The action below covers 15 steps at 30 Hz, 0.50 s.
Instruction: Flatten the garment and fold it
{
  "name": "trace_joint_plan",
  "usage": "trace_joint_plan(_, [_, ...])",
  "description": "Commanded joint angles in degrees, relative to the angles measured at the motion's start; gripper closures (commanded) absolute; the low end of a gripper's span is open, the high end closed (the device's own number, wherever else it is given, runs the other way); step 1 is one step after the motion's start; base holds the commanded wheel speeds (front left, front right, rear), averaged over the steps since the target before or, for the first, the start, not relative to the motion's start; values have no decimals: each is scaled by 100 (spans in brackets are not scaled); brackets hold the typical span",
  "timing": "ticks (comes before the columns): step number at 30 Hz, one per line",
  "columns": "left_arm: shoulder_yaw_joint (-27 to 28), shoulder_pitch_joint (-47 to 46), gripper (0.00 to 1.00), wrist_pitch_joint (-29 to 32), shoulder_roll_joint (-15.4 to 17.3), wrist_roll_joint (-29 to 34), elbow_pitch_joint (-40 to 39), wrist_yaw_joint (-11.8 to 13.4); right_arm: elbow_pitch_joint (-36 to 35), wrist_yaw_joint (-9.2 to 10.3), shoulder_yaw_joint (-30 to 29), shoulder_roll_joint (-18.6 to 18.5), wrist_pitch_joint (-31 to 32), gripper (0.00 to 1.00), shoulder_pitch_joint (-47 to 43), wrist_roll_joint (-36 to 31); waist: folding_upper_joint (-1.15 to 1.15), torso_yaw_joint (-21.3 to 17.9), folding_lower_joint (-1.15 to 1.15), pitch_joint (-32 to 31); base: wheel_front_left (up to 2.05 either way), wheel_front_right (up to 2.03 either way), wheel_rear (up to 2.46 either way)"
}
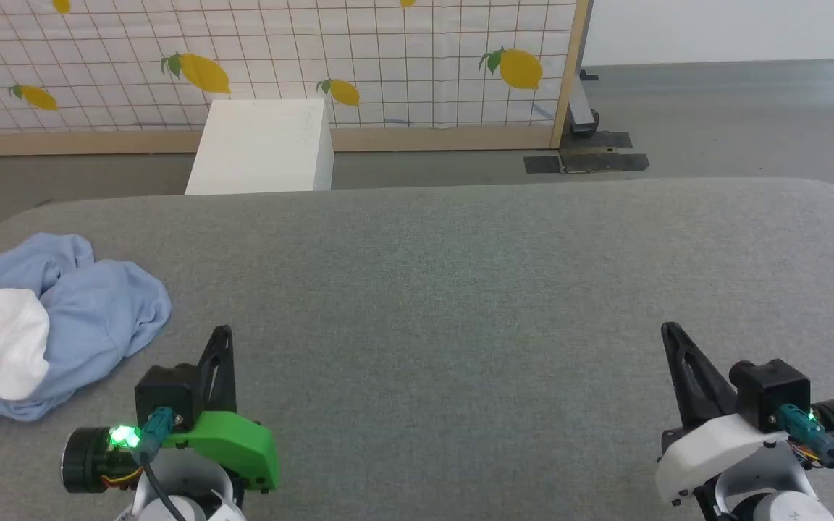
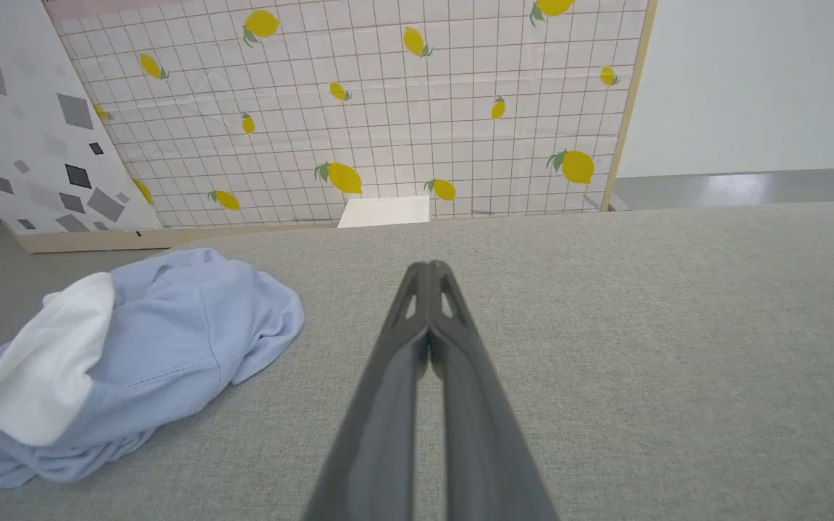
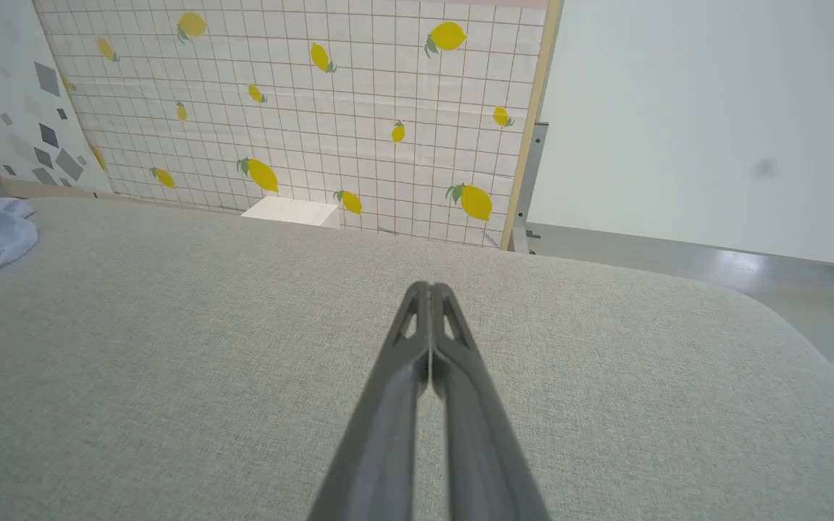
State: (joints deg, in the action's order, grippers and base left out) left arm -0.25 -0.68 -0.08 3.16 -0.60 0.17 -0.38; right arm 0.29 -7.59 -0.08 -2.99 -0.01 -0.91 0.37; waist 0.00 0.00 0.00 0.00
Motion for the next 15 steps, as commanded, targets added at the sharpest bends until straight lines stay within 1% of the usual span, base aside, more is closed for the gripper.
trace_joint_plan(1, [25,68,100,8,-28,60,-17,38,-29,10,8,12,1,100,91,-37,0,0,0,0,0,0,0])
trace_joint_plan(9, [25,68,100,8,-28,60,-17,38,-29,10,8,12,1,100,91,-37,0,0,0,0,0,0,0])
trace_joint_plan(10, [0,0,0,0,0,0,0,0,0,0,-1,0,0,0,0,0,0,0,0,0,0,0,0])
trace_joint_plan(15, [-22,-3,0,-5,1,-6,3,3,5,0,-3,-1,-4,0,-1,5,0,0,0,0,0,0,0])
